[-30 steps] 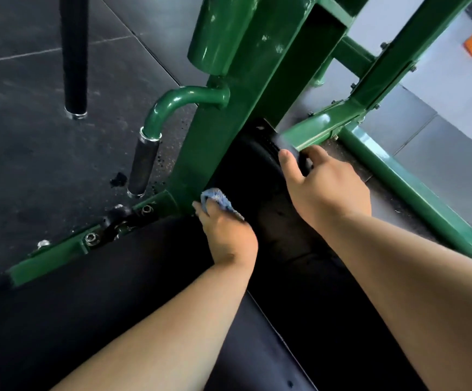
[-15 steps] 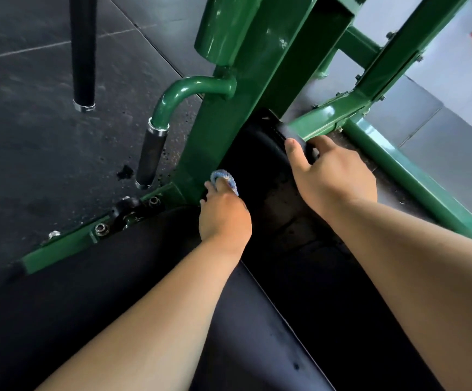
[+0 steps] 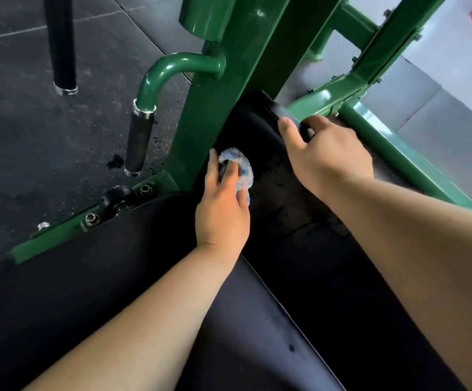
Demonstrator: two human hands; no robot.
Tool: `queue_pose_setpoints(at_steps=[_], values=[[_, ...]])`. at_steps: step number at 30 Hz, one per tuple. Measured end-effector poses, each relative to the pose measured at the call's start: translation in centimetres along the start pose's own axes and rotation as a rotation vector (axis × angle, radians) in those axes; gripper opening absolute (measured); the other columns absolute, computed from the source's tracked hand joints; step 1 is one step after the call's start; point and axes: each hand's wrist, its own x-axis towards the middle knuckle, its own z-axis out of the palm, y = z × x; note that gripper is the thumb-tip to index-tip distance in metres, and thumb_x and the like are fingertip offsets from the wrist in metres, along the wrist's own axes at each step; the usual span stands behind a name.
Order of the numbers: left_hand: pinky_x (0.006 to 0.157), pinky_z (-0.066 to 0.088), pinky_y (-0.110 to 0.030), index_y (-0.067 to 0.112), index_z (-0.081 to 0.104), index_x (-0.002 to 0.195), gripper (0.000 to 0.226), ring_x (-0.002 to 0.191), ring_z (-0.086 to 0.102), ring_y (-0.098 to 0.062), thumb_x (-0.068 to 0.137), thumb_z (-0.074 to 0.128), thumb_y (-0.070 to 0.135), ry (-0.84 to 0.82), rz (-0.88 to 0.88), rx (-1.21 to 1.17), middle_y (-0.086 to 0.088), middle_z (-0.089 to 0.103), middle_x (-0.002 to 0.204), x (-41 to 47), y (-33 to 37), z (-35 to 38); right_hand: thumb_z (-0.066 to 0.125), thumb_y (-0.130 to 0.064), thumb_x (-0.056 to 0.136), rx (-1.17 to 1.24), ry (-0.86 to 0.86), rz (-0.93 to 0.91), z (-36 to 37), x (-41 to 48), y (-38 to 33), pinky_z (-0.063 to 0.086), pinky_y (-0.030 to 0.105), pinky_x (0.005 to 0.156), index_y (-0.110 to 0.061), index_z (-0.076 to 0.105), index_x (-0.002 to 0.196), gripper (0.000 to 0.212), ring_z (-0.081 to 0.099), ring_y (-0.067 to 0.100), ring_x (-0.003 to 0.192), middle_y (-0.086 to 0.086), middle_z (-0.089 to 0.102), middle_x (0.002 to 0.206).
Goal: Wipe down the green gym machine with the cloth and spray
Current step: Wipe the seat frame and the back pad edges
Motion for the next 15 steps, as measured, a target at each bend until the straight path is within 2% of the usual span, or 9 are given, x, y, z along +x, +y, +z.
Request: queue_pose_setpoints(at_steps=[2,3,5,7,9,11,14,15], values=[[0.083,0.056,-0.038,0.002,0.063,0.120,0.033,0.117,0.059,-0.037,0.091,0.056,0.015,0.069,0.122,-0.057,-0.021,0.042,0.145,-1.8,0.8,1.3,0.027,-0.070,0.091,0.003,0.001,-0.007,0.1,0.0,0.1,0.039,0.033,0.066,-0.024,0.055,0.102,0.055,0.053,0.026,0.084,0.001,0.059,0.091],[0.089,0.054,-0.038,0.001,0.066,0.113,0.028,0.122,0.055,-0.036,0.090,0.058,0.016,0.071,0.238,-0.053,-0.020,0.045,0.144,-3.5,1.1,1.8,0.027,-0.071,0.091,0.008,0.003,-0.008,0.2,0.0,0.1,0.042,0.034,0.068,-0.025,0.055,0.103,0.055,0.054,0.027,0.086,0.002,0.060,0.093],[0.103,0.044,-0.036,0.003,0.065,0.108,0.023,0.134,0.042,-0.032,0.087,0.065,0.010,0.005,0.489,-0.008,-0.016,0.044,0.145,-7.0,1.3,2.7,0.028,-0.071,0.091,0.035,-0.018,-0.003,0.1,0.2,0.1,0.046,0.035,0.073,-0.026,0.055,0.107,0.055,0.057,0.028,0.090,0.003,0.061,0.098],[0.111,0.034,-0.033,0.005,0.058,0.110,0.030,0.138,0.035,-0.032,0.081,0.065,-0.001,-0.077,0.651,0.000,-0.018,0.039,0.146,-8.0,0.5,2.6,0.028,-0.070,0.091,0.076,-0.059,0.004,-0.1,0.3,0.2,0.046,0.035,0.075,-0.028,0.056,0.110,0.054,0.058,0.028,0.091,0.002,0.062,0.101],[0.109,0.037,-0.031,0.008,0.049,0.110,0.032,0.135,0.040,-0.036,0.083,0.056,-0.007,-0.058,0.634,-0.062,-0.022,0.036,0.147,-5.9,-0.3,2.7,0.028,-0.067,0.092,0.138,-0.102,0.017,-0.3,0.4,0.3,0.047,0.035,0.079,-0.031,0.056,0.111,0.050,0.058,0.026,0.094,0.001,0.062,0.104],[0.108,0.037,-0.029,0.007,0.047,0.115,0.030,0.134,0.039,-0.040,0.087,0.046,-0.005,0.011,0.535,-0.091,-0.024,0.029,0.149,-2.8,-0.1,2.4,0.030,-0.062,0.094,0.221,-0.131,0.017,-0.4,0.6,0.0,0.047,0.035,0.084,-0.031,0.057,0.106,0.043,0.058,0.025,0.097,0.000,0.062,0.104],[0.111,0.021,-0.010,-0.004,0.050,0.132,0.040,0.140,0.027,-0.045,0.093,0.042,0.001,0.234,0.120,-0.286,-0.030,0.024,0.151,2.4,2.4,2.6,0.031,-0.055,0.097,0.299,-0.133,0.024,-0.6,1.2,0.2,0.046,0.033,0.083,-0.031,0.058,0.095,0.037,0.056,0.023,0.093,-0.002,0.059,0.091],[0.113,0.020,-0.014,-0.006,0.049,0.132,0.041,0.141,0.024,-0.045,0.094,0.041,0.006,0.289,0.026,-0.345,-0.029,0.025,0.151,3.1,3.5,3.2,0.031,-0.054,0.098,0.311,-0.128,0.036,-0.5,1.4,0.6,0.044,0.032,0.077,-0.029,0.057,0.086,0.038,0.054,0.024,0.087,-0.004,0.056,0.082]])
